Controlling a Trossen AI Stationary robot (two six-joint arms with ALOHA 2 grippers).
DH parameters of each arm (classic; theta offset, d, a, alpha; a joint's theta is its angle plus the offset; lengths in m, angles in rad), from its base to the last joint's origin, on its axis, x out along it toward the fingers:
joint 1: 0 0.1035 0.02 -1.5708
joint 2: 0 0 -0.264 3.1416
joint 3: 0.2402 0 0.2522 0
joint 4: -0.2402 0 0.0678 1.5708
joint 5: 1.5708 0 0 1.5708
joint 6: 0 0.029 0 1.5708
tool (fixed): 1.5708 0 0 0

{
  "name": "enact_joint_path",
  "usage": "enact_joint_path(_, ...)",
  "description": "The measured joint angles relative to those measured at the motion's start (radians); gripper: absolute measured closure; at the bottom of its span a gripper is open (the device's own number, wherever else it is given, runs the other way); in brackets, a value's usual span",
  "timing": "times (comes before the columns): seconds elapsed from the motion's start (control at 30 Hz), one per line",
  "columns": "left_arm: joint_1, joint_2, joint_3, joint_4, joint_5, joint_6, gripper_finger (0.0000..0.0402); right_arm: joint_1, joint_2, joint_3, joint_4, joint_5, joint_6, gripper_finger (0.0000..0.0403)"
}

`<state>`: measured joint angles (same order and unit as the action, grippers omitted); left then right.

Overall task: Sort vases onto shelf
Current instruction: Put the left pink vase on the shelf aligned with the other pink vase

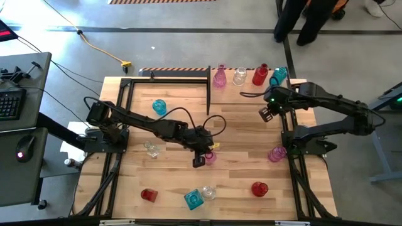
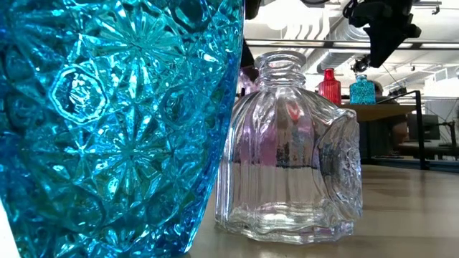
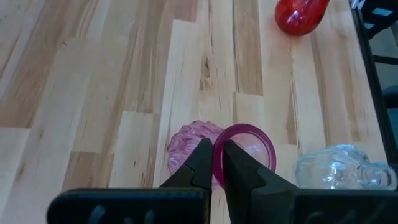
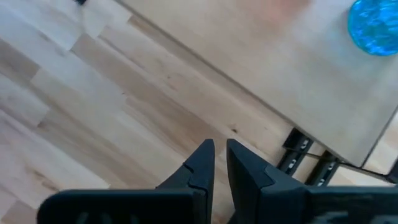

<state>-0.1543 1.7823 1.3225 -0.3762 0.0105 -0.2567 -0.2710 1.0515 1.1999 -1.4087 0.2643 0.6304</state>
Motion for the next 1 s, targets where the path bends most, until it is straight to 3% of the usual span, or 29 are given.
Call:
enact_joint_path(0.33,0.000,-0.001,0.083,-0.078,0.005,0.041,0.0397,0.061,0.001,0.000,0.020,-0.036,-0.047,0.0362)
enact_joint_path(0.83,0.003,-0.001,0.181,-0.136,0.004,0.103,0.0397,0.181,0.002,0.000,0.126,-0.045,-0.053,0.0201)
enact_joint_path(1.0,0.014,-0.002,0.185,-0.137,0.005,0.104,0.0397,0.245,0.002,0.000,0.201,-0.045,-0.070,0.0172)
